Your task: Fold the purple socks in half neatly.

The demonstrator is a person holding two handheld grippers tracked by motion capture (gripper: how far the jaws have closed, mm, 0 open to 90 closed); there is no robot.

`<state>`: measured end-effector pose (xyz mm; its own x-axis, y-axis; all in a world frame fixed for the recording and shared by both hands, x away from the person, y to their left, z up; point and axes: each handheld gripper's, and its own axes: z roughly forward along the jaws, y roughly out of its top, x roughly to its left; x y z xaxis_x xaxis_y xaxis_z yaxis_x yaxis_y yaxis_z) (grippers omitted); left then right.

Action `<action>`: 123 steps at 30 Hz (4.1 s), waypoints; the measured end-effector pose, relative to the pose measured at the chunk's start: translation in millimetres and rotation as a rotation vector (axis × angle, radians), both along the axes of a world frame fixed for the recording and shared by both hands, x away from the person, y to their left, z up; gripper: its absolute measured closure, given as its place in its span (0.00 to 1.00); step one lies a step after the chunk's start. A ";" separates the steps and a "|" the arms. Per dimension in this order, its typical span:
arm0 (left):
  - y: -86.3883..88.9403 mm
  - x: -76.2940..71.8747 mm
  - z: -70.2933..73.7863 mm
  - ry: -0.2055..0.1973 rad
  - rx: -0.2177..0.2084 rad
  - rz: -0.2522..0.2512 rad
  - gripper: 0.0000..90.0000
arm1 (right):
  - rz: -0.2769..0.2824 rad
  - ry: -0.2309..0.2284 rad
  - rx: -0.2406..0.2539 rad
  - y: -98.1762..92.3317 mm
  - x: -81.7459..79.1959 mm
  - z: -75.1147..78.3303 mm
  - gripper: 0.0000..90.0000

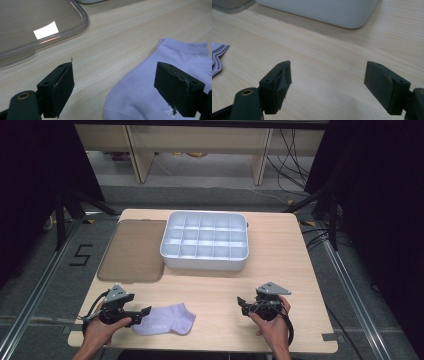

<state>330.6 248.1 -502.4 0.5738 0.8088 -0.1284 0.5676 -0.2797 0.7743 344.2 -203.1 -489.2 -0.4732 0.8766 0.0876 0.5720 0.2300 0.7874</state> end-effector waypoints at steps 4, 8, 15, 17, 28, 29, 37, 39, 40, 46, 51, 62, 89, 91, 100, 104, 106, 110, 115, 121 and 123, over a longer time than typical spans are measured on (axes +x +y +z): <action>1.9 -0.8 0.2 -0.011 0.007 0.010 0.17 | 0.033 0.000 0.014 7.1 -3.1 4.2 0.29; 1.5 -1.8 0.3 -0.011 -0.017 0.026 0.17 | 0.080 -0.035 0.036 19.4 -5.8 8.2 0.45; 2.0 -2.3 1.5 -0.007 0.019 -0.001 0.17 | 0.189 -0.025 0.037 46.6 -8.5 12.6 0.62; -0.6 -3.3 0.6 -0.013 -0.008 0.019 0.17 | 0.222 -0.017 0.023 55.9 -8.5 12.3 0.73; 4.3 -1.7 0.7 -0.004 0.013 0.017 0.17 | 0.433 -0.016 0.015 118.7 -6.3 9.8 1.00; 5.0 -1.8 1.5 0.006 0.019 0.015 0.17 | 0.451 -0.011 0.000 122.8 -6.4 9.2 1.00; 7.6 -2.6 1.2 -0.002 0.015 0.033 0.17 | 0.567 0.023 -0.072 159.1 -12.4 -1.1 1.00; 7.5 -2.8 1.5 0.005 0.025 0.028 0.17 | 0.576 0.037 -0.081 165.5 -12.9 -5.2 1.00; 7.5 -2.8 1.5 0.005 0.025 0.028 0.17 | 0.588 0.042 -0.095 167.6 -12.6 -6.0 1.00; 7.6 -3.0 1.2 0.006 0.023 0.029 0.17 | 0.603 0.068 -0.150 175.7 -11.7 -13.6 1.00; 9.7 -2.6 1.4 0.010 0.023 0.029 0.18 | 0.600 0.101 -0.178 169.0 -9.3 -18.1 1.00; 6.8 -3.3 0.2 0.014 -0.011 0.025 0.18 | 0.508 0.136 -0.177 121.9 -5.3 -15.0 1.00; -60.4 -14.6 -3.3 0.034 -0.012 -0.207 0.48 | 0.415 0.159 -0.180 60.7 -15.0 -12.1 1.00; -66.3 -13.9 -4.7 0.040 -0.006 -0.221 0.51 | 0.432 0.157 -0.183 60.3 -14.2 -12.4 1.00; -86.8 -11.4 -10.8 0.038 0.040 -0.258 0.61 | 0.420 0.176 -0.185 61.1 -17.3 -10.5 1.00; -95.6 -11.1 -14.5 0.034 0.056 -0.260 0.64 | 0.437 0.155 -0.194 61.2 -15.8 -11.9 1.00; -98.8 -11.4 -14.2 0.025 0.063 -0.269 0.70 | 0.430 0.143 -0.190 62.1 -15.9 -12.9 1.00; -102.3 -13.4 -14.2 0.007 0.075 -0.298 0.87 | 0.426 0.143 -0.192 62.6 -16.1 -12.9 0.99; -100.0 -12.1 -12.9 0.007 0.062 -0.320 0.90 | 0.456 0.135 -0.177 65.5 -17.9 -8.4 0.98; -96.4 -12.3 -6.4 0.009 0.063 -0.358 0.90 | 0.513 0.098 -0.139 85.7 -31.7 -0.3 0.98; -94.7 -11.9 -4.7 0.014 0.046 -0.339 0.91 | 0.537 0.107 -0.148 94.4 -35.0 -0.5 0.98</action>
